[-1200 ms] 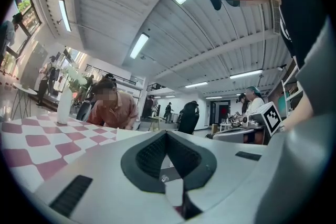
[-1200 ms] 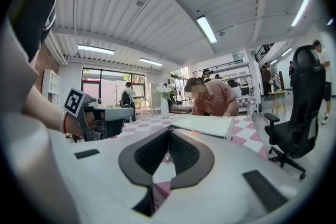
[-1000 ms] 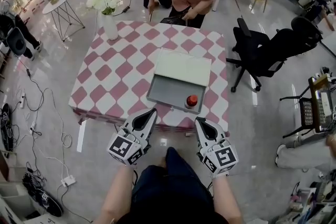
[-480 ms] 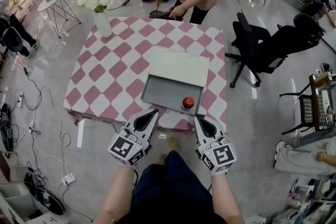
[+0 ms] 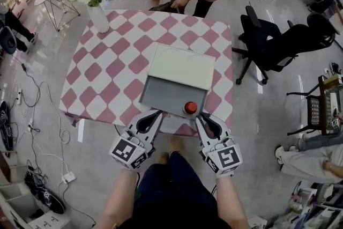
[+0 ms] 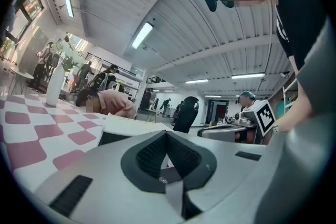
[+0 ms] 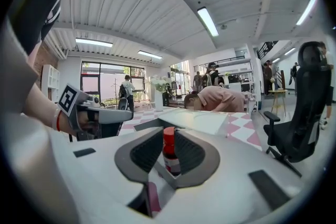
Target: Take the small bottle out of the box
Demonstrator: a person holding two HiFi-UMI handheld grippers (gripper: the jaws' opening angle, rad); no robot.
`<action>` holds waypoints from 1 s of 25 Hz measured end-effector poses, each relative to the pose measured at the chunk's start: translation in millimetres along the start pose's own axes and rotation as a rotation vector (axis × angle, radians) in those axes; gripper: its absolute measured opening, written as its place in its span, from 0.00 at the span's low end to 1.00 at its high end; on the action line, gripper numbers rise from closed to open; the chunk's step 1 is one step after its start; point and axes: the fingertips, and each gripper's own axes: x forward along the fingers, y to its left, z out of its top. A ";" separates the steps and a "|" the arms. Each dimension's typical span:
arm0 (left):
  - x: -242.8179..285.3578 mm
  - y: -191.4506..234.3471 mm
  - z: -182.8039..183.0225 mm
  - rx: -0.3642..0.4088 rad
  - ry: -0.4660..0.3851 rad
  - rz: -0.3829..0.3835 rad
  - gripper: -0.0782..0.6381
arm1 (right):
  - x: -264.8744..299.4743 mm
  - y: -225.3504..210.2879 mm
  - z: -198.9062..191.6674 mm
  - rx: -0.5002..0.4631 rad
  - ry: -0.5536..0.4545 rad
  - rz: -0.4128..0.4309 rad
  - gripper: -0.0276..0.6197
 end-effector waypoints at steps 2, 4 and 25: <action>3.6 2.2 -3.6 -0.004 0.005 0.005 0.11 | 4.2 -2.3 -3.3 -0.008 0.011 0.012 0.15; 7.0 4.6 -6.4 -0.007 0.009 0.010 0.11 | 9.0 -3.7 -5.6 -0.016 0.022 0.025 0.21; 26.2 18.0 -19.8 -0.014 0.036 0.052 0.11 | 46.4 -7.6 -22.7 -0.078 0.116 0.098 0.32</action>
